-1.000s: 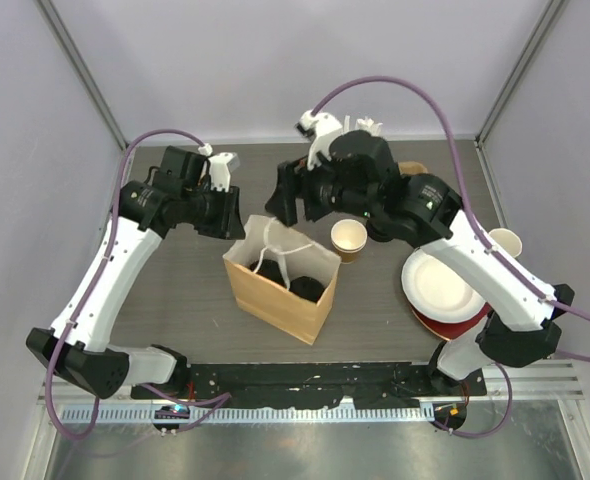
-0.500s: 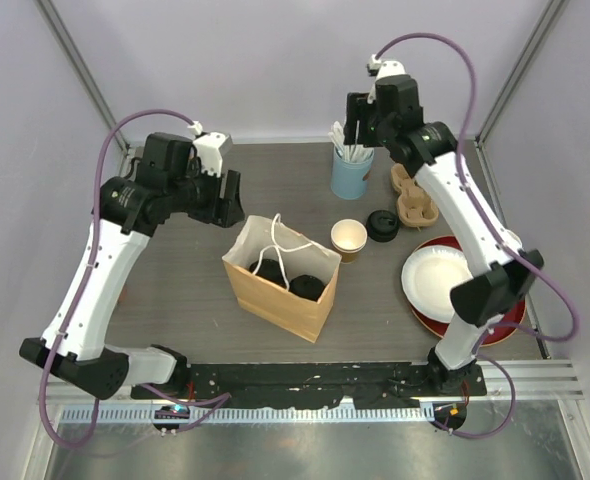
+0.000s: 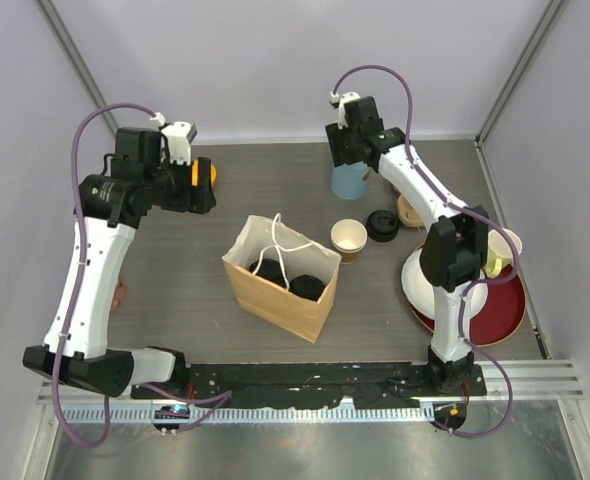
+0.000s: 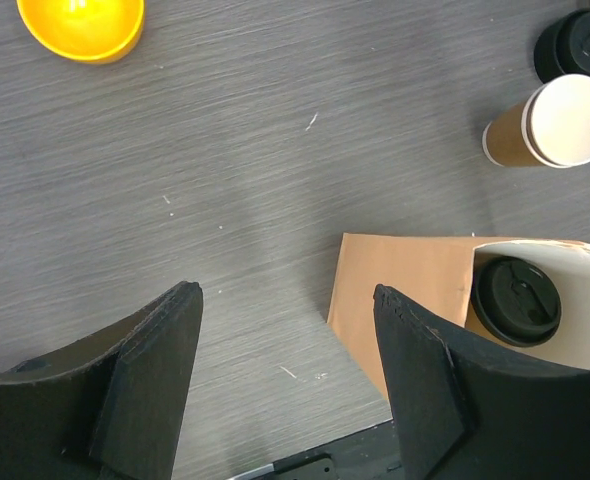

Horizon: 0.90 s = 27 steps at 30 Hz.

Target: Pack the takeout coffee

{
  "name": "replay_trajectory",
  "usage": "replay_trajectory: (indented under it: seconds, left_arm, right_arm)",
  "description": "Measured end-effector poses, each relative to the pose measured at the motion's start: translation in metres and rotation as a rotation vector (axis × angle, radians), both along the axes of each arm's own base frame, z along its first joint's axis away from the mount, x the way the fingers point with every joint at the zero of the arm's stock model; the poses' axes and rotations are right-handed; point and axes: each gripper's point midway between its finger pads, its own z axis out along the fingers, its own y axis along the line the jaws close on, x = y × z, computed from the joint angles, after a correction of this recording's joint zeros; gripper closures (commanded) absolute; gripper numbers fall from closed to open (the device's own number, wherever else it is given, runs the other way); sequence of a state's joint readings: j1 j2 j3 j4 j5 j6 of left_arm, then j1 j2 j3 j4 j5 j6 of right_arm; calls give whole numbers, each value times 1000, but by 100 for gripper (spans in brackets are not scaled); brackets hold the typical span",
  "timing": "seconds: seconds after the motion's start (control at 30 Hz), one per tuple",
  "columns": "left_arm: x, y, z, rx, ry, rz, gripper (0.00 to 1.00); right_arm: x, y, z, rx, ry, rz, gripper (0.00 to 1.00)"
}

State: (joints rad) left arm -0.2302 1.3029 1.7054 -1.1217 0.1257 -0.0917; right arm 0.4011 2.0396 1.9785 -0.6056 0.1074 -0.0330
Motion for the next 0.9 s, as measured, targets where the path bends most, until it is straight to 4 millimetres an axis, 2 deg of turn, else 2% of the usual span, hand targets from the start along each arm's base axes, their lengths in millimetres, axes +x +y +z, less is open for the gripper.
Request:
replay_trajectory:
  seconds: [0.03, 0.17, 0.33, 0.47, 0.57, 0.7, 0.77, 0.9]
  left_arm:
    - [1, 2, -1, -2, 3, 6, 27]
    - [3, 6, -2, -10, 12, 18, 28]
    - [3, 6, -3, -19, 17, 15, 28]
    - [4, 6, -4, -26, 24, 16, 28]
    - [4, 5, -5, -33, 30, 13, 28]
    - [6, 4, -7, -42, 39, 9, 28]
    - [6, 3, -7, -49, 42, 2, 28]
    - [4, -3, -5, -76, 43, -26, 28]
  right_arm:
    - [3, -1, -1, -7, -6, 1, 47]
    - [15, 1, -2, -14, -29, 9, 61]
    - [26, 6, -1, -17, -47, 23, 71]
    - [29, 6, -1, -29, -52, 34, 95]
    - [31, 6, 5, -36, -64, 40, 99]
    - [34, 5, 21, -41, -94, 37, 99]
    - [35, 3, 35, -41, -120, 29, 99]
    - [27, -3, 81, -26, -189, 16, 99]
